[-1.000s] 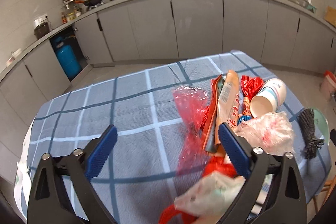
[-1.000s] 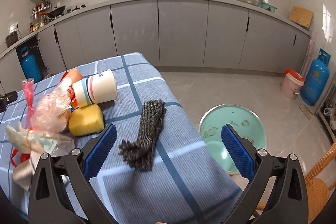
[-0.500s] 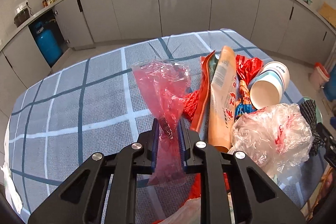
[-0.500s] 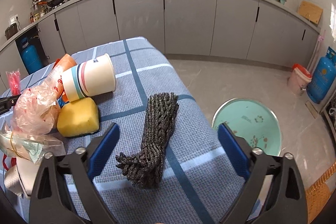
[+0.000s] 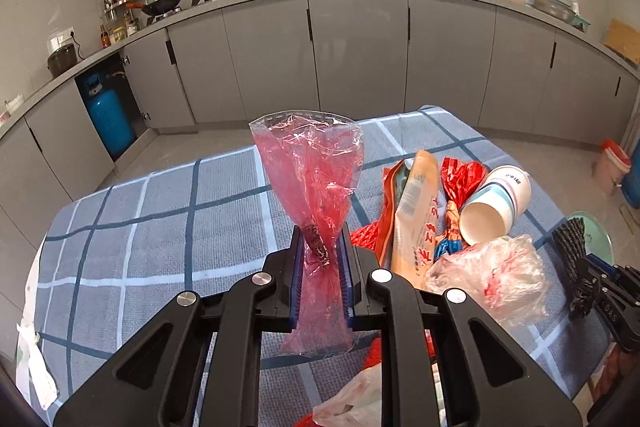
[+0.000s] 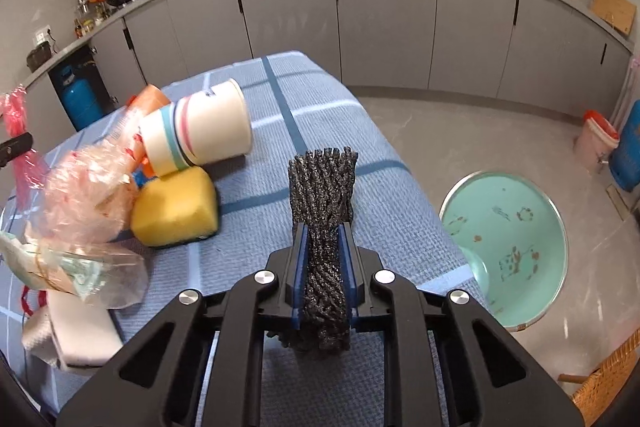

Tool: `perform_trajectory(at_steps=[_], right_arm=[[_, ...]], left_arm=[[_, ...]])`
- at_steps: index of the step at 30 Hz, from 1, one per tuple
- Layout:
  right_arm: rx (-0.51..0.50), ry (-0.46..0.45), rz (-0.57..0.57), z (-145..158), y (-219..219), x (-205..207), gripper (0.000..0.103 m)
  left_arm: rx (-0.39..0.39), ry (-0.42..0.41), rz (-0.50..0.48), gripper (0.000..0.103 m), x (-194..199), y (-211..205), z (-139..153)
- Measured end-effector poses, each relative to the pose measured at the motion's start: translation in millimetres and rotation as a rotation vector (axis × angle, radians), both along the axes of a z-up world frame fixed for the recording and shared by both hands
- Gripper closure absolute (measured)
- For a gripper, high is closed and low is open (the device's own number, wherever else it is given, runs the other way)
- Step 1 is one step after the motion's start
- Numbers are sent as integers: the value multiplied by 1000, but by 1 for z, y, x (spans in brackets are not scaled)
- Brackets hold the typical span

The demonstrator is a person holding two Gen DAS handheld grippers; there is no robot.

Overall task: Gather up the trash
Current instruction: 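Carry both held items over the green basin and open both tools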

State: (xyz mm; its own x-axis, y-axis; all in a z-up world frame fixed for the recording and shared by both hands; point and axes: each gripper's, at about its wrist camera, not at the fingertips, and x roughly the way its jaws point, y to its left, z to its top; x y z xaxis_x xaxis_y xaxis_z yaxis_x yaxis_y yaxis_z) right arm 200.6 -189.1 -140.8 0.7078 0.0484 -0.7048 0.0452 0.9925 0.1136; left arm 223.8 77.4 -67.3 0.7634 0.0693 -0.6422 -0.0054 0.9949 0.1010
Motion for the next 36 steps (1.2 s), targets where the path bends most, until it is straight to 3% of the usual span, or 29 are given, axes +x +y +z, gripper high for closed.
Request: perform_trajectory(at_steps=[9, 13, 23, 36], right_arm=[[21, -75, 14, 32, -3, -14, 87], [-20, -111, 7, 45, -5, -23, 87], [-23, -152, -60, 57, -41, -45, 87], [-38, -128, -146, 49, -85, -50, 87]], left_arm=[[45, -55, 30, 86, -11, -6, 32], [98, -98, 41, 86, -18, -16, 49], [140, -168, -39, 86, -25, -65, 78], [147, -182, -177, 86, -22, -140, 79]])
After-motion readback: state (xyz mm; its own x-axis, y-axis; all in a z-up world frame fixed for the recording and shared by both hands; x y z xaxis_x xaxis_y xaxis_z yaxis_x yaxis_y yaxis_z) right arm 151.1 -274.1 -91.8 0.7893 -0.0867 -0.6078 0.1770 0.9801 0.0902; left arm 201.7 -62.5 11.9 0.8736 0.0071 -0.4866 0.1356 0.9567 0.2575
